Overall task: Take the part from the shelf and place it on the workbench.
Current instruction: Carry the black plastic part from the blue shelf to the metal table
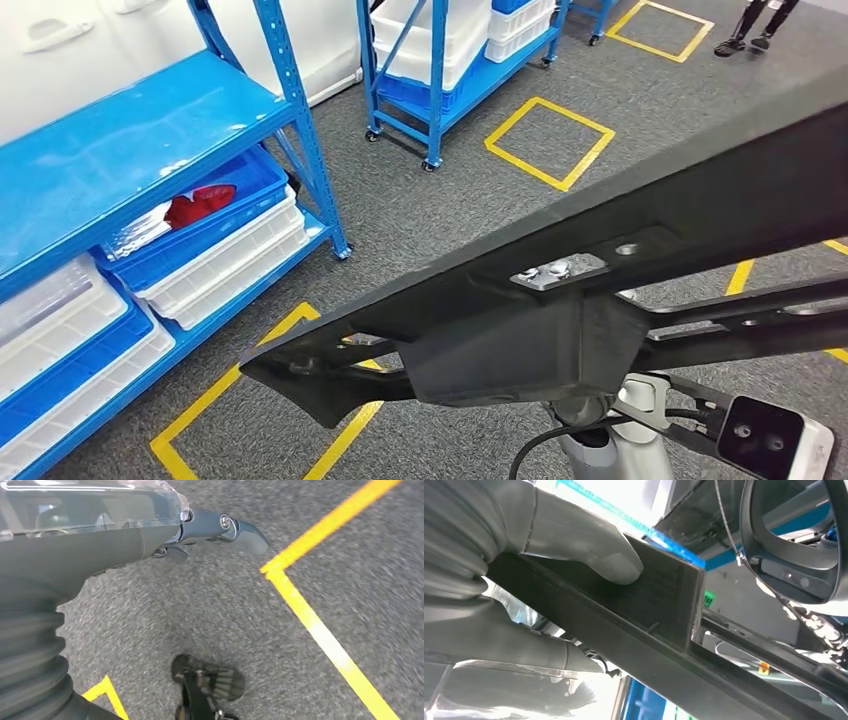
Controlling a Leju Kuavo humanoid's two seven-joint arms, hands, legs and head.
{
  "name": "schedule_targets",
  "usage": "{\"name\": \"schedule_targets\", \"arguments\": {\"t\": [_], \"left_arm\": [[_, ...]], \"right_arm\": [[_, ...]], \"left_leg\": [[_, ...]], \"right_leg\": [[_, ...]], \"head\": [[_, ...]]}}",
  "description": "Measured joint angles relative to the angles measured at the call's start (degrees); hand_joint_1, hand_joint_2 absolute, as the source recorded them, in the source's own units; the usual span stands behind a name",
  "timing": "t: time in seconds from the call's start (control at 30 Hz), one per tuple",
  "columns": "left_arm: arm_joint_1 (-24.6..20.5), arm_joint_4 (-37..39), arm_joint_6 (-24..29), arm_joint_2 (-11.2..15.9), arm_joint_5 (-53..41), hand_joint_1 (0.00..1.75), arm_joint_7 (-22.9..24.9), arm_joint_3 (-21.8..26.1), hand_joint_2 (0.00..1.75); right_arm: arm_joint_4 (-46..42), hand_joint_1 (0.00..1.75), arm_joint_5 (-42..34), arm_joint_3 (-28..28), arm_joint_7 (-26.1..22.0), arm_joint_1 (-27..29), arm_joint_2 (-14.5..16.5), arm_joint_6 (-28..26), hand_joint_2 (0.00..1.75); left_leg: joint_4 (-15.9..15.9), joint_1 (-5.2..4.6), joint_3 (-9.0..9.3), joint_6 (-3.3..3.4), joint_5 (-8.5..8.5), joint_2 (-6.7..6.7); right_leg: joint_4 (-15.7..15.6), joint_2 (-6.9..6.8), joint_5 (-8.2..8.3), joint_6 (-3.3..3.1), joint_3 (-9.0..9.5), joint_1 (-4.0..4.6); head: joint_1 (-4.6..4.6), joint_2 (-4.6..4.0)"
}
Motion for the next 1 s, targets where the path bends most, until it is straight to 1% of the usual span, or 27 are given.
{"name": "schedule_targets", "arguments": {"t": [0.03, 0.07, 0.1, 0.13, 0.17, 0.2, 0.23, 0.27, 0.3, 0.33, 0.37, 0.4, 0.43, 0.47, 0.5, 0.57, 0.6, 0.63, 0.67, 0.7, 0.77, 0.83, 0.87, 0.9, 0.93, 0.97, 1.0], "left_arm": [[0.0, 0.0, 0.0, 0.11, -0.18, 0.0, 0.04, -0.01, 1.75], [0.03, 0.0, 0.0, 0.25, -0.44, 0.0, 0.11, -0.03, 1.75], [0.08, 0.0, 0.0, 0.4, -0.69, 0.0, 0.18, -0.05, 1.75], [0.11, 0.0, 0.0, 0.58, -0.91, 0.0, 0.23, -0.08, 1.75], [0.11, 0.0, -0.01, 0.73, -1.13, 0.0, 0.26, -0.11, 1.75], [0.05, -0.01, -0.02, 0.87, -1.29, 0.0, 0.27, -0.14, 1.75], [-0.04, -0.01, -0.04, 1.01, -1.44, 0.0, 0.27, -0.16, 1.75], [-0.1, -0.02, -0.1, 1.08, -1.6, 0.0, 0.3, -0.19, 1.75], [-0.09, -0.02, -0.2, 1.18, -1.75, 0.0, 0.36, -0.2, 1.75], [-0.01, -0.02, -0.35, 1.25, -1.88, 0.0, 0.44, -0.21, 1.75], [0.06, -0.02, -0.53, 1.29, -1.99, 0.0, 0.53, -0.22, 1.75], [0.08, -0.02, -0.75, 1.31, -2.06, 0.0, 0.59, -0.24, 1.75], [0.03, -0.02, -0.98, 1.28, -2.12, 0.0, 0.58, -0.29, 1.75], [-0.05, -0.02, -1.21, 1.17, -2.17, 0.0, 0.45, -0.38, 1.75], [-0.15, -0.01, -1.46, 1.02, -2.27, 0.0, 0.24, -0.51, 1.75], [-0.35, 0.0, -1.85, 0.6, -2.48, 0.0, -0.25, -0.85, 1.75], [-0.51, 0.0, -1.98, 0.39, -2.6, 0.0, -0.39, -1.03, 1.75], [-0.75, 0.0, -2.05, 0.2, -2.67, 0.0, -0.45, -1.21, 1.75], [-1.08, 0.0, -2.08, 0.01, -2.73, 0.0, -0.46, -1.38, 1.75], [-1.43, 0.0, -2.1, -0.18, -2.78, 0.0, -0.46, -1.5, 1.75], [-1.92, 0.0, -2.17, -0.5, -2.86, 0.0, -0.5, -1.67, 1.75], [-1.88, 0.0, -2.28, -0.65, -2.91, 0.0, -0.53, -1.72, 1.75], [-1.8, 0.0, -2.36, -0.67, -2.92, 0.0, -0.55, -1.72, 1.75], [-1.77, 0.0, -2.46, -0.7, -2.91, 0.0, -0.6, -1.72, 1.75], [-1.81, 0.0, -2.55, -0.76, -2.88, 0.0, -0.71, -1.73, 1.75], [-1.91, 0.0, -2.61, -0.84, -2.79, 0.0, -0.87, -1.73, 1.75], [-2.0, 0.0, -2.63, -0.93, -2.64, 0.0, -1.07, -1.74, 1.75]], "right_arm": [[0.03, 1.75, 0.22, -0.06, -0.02, -0.01, 0.2, -0.01, 1.75], [0.03, 1.75, 0.5, -0.16, -0.02, 0.02, 0.44, 0.05, 1.75], [0.02, 1.75, 0.79, -0.37, -0.02, 0.12, 0.73, 0.27, 1.75], [-0.03, 1.75, 1.07, -0.72, -0.01, 0.31, 1.04, 0.66, 1.75], [-0.15, 1.75, 1.3, -1.16, 0.0, 0.53, 1.35, 1.16, 1.75], [-0.29, 1.75, 1.53, -1.63, -0.03, 0.75, 1.64, 1.63, 1.75], [-0.44, 1.75, 1.87, -2.04, -0.05, 0.84, 1.92, 1.94, 1.75], [-0.55, 1.75, 2.24, -2.32, -0.08, 0.84, 2.19, 2.03, 1.75], [-0.6, 1.75, 2.68, -2.5, -0.1, 0.84, 2.46, 1.9, 1.75], [-0.62, 1.75, 3.13, -2.61, -0.1, 0.82, 2.69, 1.67, 1.75], [-0.61, 1.75, 3.43, -2.67, -0.1, 0.86, 2.84, 1.38, 1.75], [-0.6, 1.75, 3.63, -2.73, -0.1, 0.92, 2.9, 1.12, 1.75], [-0.6, 1.75, 3.73, -2.8, -0.1, 0.96, 2.91, 0.97, 1.75], [-0.6, 1.75, 3.76, -2.91, -0.09, 0.97, 2.91, 0.92, 1.75], [-0.61, 1.75, 3.79, -3.05, -0.09, 0.98, 2.91, 1.04, 1.75], [-0.69, 1.75, 3.9, -3.48, -0.09, 0.97, 3.07, 1.7, 1.75], [-0.74, 1.75, 3.96, -3.75, -0.1, 1.0, 3.26, 2.05, 1.75], [-0.78, 1.75, 4.02, -4.04, -0.11, 1.06, 3.49, 2.32, 1.75], [-0.83, 1.75, 4.07, -4.33, -0.12, 1.14, 3.71, 2.5, 1.75], [-0.89, 1.75, 4.08, -4.61, -0.13, 1.22, 3.89, 2.63, 1.75], [-1.04, 1.75, 4.14, -4.95, -0.14, 1.21, 4.3, 2.81, 1.75], [-1.09, 1.75, 4.18, -5.04, -0.15, 1.19, 4.77, 2.84, 1.75], [-1.04, 1.75, 4.18, -5.04, -0.14, 1.21, 4.92, 2.84, 1.75], [-0.95, 1.75, 4.15, -5.04, -0.13, 1.24, 4.97, 2.83, 1.75], [-0.81, 1.75, 4.09, -5.03, -0.11, 1.24, 4.98, 2.83, 1.75], [-0.64, 1.75, 3.99, -5.02, -0.09, 1.22, 4.98, 2.81, 1.75], [-0.46, 1.75, 3.86, -4.98, -0.07, 1.18, 4.98, 2.75, 1.75]], "left_leg": [[-3.69, 0.21, 1.53, 0.07, 1.49, -1.51], [-6.12, 0.34, 2.55, 0.18, 2.24, -2.81], [-7.32, 0.36, 3.05, 0.36, 2.3, -3.72], [-7.54, 0.26, 3.18, 0.6, 2.11, -3.79], [-7.57, 0.28, 3.18, 0.94, 2.21, -3.16], [-7.82, 0.34, 3.3, 1.31, 2.36, -2.48], [-8.12, 0.46, 3.45, 1.7, 2.53, -1.75], [-8.41, 0.55, 3.61, 2.07, 2.64, -0.94], [-8.55, 0.44, 3.72, 2.32, 2.65, -0.1], [-8.58, 0.31, 3.76, 2.51, 2.59, 0.75], [-8.57, 0.18, 3.76, 2.6, 2.51, 1.63], [-8.56, 0.1, 3.79, 2.62, 2.42, 2.44], [-8.55, 0.07, 3.85, 2.58, 2.33, 3.22], [-8.55, 0.06, 4.0, 2.48, 2.2, 3.92], [-8.55, 0.03, 4.22, 2.32, 2.04, 4.53], [-8.5, -0.25, 4.61, 1.82, 1.66, 5.57], [-8.5, -0.41, 4.75, 1.53, 1.49, 6.06], [-8.57, -0.55, 4.88, 1.24, 1.37, 6.6], [-8.7, -0.59, 5.1, 0.94, 1.27, 7.18], [-8.67, -0.52, 5.29, 0.64, 1.03, 7.2], [-6.58, -0.31, 4.63, 0.18, -0.6, 5.15], [0.01, -0.18, 1.47, 0.01, -3.95, 2.38], [3.82, -0.17, -0.52, -0.04, -5.38, 1.84], [6.49, -0.19, -2.07, -0.09, -5.89, 1.59], [7.08, -0.19, -2.72, -0.11, -5.2, 1.5], [5.49, -0.15, -2.36, -0.09, -3.46, 1.4], [2.15, -0.08, -1.14, -0.05, -1.06, 1.01]], "right_leg": [[0.42, 0.75, -0.18, 0.27, -0.2, 0.04], [0.75, 1.45, -0.25, 0.6, -0.5, 0.02], [0.94, 2.11, -0.24, 0.97, -0.83, -0.02], [1.0, 2.78, -0.11, 1.36, -1.13, -0.07], [0.89, 3.37, 0.05, 1.76, -1.32, -0.15], [1.01, 3.1, 0.01, 2.08, -1.45, -0.13], [1.8, 1.94, -0.48, 2.4, -1.85, -0.04], [3.71, 0.24, -1.58, 2.7, -2.77, 0.02], [6.78, -1.73, -3.16, 2.95, -4.26, -0.04], [10.57, -3.09, -4.88, 3.21, -6.19, -0.18], [14.05, -3.74, -6.16, 3.43, -8.0, -0.37], [16.11, -4.07, -6.58, 3.58, -9.09, -0.51], [16.08, -4.29, -5.95, 3.64, -9.09, -0.58], [13.69, -4.65, -4.39, 3.6, -7.81, -0.58], [9.74, -5.64, -2.47, 3.39, -5.63, -0.48], [2.68, -7.95, -0.27, 2.52, -1.91, 0.15], [1.06, -8.62, -0.09, 2.03, -1.17, 0.47], [0.71, -8.45, -0.32, 1.59, -1.16, 0.73], [0.58, -7.76, -0.22, 1.17, -1.22, 0.73], [0.33, -7.14, -0.12, 0.84, -1.11, 0.62], [-0.3, -5.92, 0.18, 0.11, -0.75, 0.28], [-0.51, -4.56, 0.27, -0.39, -0.61, 0.16], [-0.48, -3.8, 0.26, -0.53, -0.62, 0.2], [-0.42, -2.95, 0.24, -0.55, -0.61, 0.24], [-0.32, -2.13, 0.2, -0.52, -0.59, 0.24], [-0.16, -1.31, 0.14, -0.43, -0.55, 0.21], [0.05, -0.54, 0.02, -0.27, -0.52, 0.16]], "head": [[0.01, -0.01], [0.0, -0.01], [0.0, -0.01], [0.0, -0.01], [0.0, -0.01], [0.01, 0.0], [0.02, -0.01], [0.02, 0.0], [0.02, 0.0], [0.02, 0.0], [0.02, 0.0], [0.02, -0.01], [0.02, -0.01], [0.01, -0.01], [0.01, 0.0], [0.01, 0.01], [0.01, 0.0], [0.01, -0.01], [0.01, -0.01], [0.01, -0.01], [0.01, 0.0], [0.01, 0.01], [0.0, 0.0], [0.0, 0.0], [0.0, 0.0], [0.0, 0.0], [0.0, 0.0]]}}
